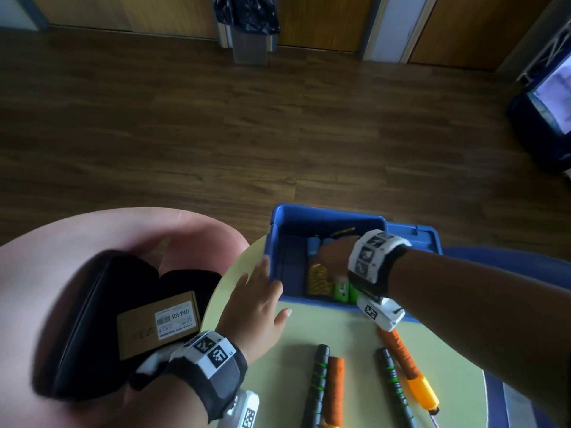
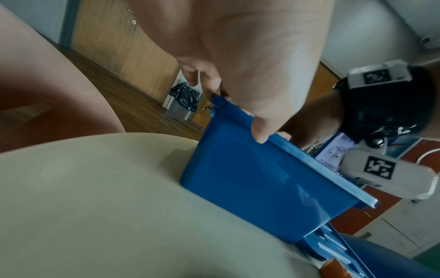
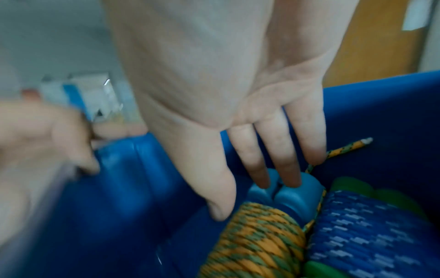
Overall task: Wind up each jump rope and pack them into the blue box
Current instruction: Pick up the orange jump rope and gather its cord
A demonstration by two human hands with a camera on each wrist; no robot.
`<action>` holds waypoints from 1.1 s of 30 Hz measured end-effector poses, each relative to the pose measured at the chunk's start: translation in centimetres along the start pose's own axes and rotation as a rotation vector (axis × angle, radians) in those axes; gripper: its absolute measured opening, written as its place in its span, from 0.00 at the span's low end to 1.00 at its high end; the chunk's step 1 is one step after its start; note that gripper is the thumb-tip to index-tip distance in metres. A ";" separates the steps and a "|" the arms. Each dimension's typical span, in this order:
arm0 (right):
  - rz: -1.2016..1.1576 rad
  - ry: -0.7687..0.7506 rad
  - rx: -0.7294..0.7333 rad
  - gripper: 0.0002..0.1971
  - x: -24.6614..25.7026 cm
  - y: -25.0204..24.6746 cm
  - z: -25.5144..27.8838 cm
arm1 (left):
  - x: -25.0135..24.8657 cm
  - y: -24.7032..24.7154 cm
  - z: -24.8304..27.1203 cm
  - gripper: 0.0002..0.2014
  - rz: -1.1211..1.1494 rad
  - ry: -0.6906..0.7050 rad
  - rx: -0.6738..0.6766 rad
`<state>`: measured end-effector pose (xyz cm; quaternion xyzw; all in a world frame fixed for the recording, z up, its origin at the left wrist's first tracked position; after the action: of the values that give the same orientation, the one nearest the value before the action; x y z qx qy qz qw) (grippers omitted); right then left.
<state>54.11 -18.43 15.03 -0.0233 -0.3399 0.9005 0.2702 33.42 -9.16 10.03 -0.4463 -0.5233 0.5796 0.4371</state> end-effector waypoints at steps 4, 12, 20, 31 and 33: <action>-0.265 -0.032 -0.187 0.26 -2.0 1.0 4.3 | 0.7 0.6 1.5 0.20 0.143 0.028 -0.004; -0.787 0.028 -0.416 0.06 -4.0 11.1 12.5 | 0.7 2.5 7.2 0.30 0.289 -0.049 0.154; -0.725 0.277 -0.273 0.09 -4.2 23.6 12.2 | -5.4 4.4 11.8 0.12 0.200 0.016 0.613; -0.921 0.431 -0.449 0.19 -7.0 31.9 13.5 | -15.5 5.7 13.3 0.11 0.086 -0.115 0.418; -0.945 0.452 -0.458 0.15 -6.8 32.6 13.7 | -16.1 5.7 13.6 0.12 0.037 -0.116 0.410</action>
<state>41.49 -50.40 4.21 -0.1189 -0.4338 0.5579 0.6974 23.49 -28.22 6.06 -0.3233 -0.4104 0.7067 0.4771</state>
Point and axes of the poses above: each hand's wrist, its own z-axis away from the middle knuckle, its own y-axis out of the palm, x = y × z, the point moved 1 cm from there along -z, towards the middle knuckle, and after that the axes turned 15 degrees about -z, right-handed, at the moved point
